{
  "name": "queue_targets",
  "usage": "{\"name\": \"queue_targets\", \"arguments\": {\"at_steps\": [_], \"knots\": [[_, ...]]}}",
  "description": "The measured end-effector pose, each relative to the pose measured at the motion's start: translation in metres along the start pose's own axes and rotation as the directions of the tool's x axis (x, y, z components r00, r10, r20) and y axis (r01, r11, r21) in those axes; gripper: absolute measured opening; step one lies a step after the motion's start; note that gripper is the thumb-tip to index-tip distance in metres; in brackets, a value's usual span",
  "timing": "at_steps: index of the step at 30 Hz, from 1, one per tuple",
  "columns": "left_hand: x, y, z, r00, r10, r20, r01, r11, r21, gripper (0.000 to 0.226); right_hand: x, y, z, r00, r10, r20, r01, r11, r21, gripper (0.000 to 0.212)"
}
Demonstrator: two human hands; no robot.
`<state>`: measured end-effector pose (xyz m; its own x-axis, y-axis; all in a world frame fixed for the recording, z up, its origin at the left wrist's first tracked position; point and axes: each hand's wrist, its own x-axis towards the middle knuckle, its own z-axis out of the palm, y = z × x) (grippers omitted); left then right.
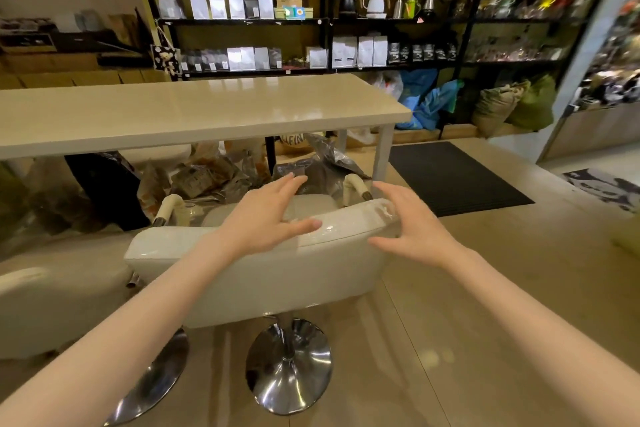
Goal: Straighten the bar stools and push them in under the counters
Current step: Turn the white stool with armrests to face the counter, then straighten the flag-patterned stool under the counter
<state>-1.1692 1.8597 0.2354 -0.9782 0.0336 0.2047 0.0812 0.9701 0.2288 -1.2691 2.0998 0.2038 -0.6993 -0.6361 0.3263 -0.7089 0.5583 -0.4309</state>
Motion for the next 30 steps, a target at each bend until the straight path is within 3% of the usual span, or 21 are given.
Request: {"name": "queue_targets", "arguments": {"at_steps": [4,9,15,20,30], "knots": [[0.04,0.06,0.015,0.991,0.104,-0.087,-0.108,0.993,-0.052,0.074,-0.017,0.031,-0.039,0.966,0.172,-0.194,-0.142,0.977,0.16,0.066],[0.098,0.13,0.036,0.962,0.201,-0.183,-0.221,0.971,-0.095,0.069,-0.047,0.078,-0.077,0.871,0.307,-0.384,-0.255,0.95,0.18,0.056],[0.18,0.215,0.07,0.927,0.301,-0.224,-0.35,0.908,-0.23,0.069,-0.059,0.144,-0.114,0.803,0.38,-0.459,-0.372,0.921,0.112,0.056],[0.27,0.26,0.101,0.934,0.251,-0.253,-0.333,0.87,-0.364,0.07,-0.032,0.208,-0.148,0.747,0.435,-0.502,-0.377,0.9,0.219,0.055],[0.481,0.297,0.132,0.905,0.262,-0.335,-0.371,0.871,-0.321,0.068,0.109,0.371,-0.22,0.751,0.399,-0.526,-0.306,0.917,0.257,0.056]]}}
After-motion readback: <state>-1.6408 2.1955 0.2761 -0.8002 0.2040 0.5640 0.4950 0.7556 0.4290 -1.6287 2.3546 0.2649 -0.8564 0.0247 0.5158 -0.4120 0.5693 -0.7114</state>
